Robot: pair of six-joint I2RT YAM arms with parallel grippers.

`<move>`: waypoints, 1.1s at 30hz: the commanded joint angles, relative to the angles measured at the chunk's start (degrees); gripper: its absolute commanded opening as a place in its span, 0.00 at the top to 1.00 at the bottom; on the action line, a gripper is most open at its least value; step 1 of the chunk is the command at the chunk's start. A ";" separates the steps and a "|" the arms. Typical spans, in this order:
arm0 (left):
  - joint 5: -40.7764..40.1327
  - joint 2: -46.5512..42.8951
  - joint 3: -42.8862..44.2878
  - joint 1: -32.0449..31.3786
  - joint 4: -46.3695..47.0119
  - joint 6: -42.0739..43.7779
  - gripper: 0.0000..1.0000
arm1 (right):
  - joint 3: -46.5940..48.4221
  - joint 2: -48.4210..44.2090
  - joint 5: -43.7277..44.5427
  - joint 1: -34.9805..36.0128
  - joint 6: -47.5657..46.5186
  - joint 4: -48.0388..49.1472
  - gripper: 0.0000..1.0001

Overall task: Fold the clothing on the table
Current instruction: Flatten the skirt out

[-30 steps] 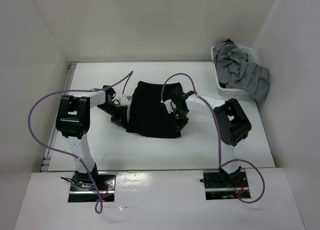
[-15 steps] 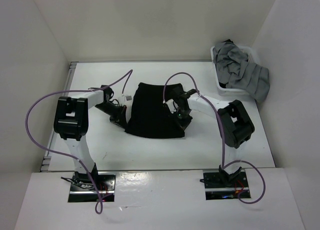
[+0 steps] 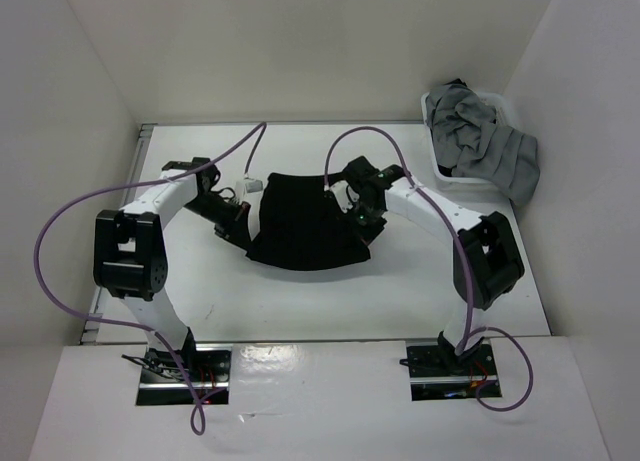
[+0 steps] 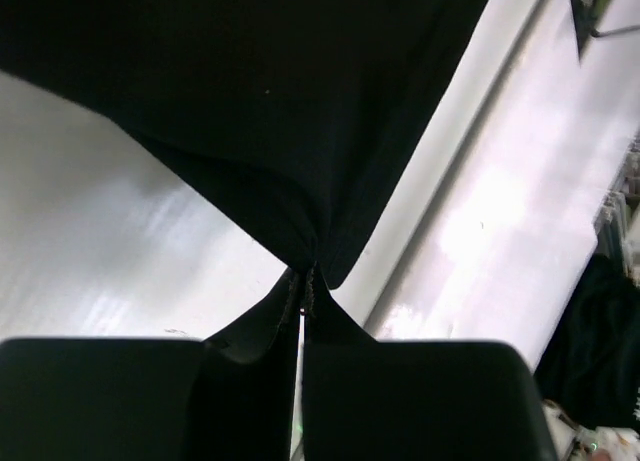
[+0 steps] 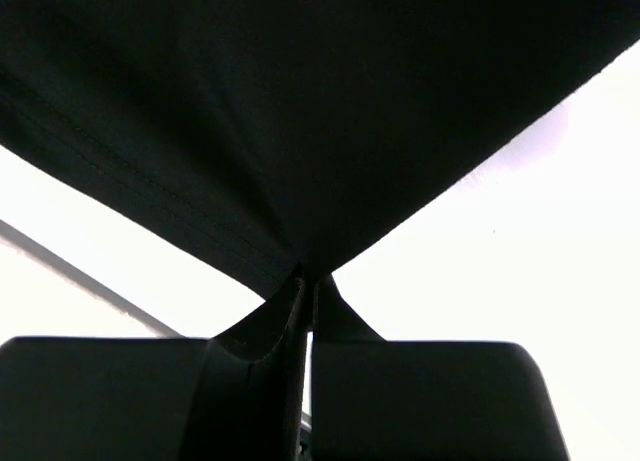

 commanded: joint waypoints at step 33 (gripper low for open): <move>9.83 7.75 20.63 0.83 -7.51 7.98 1.00 | 6.16 -6.18 -8.60 -8.22 -8.45 -0.65 1.00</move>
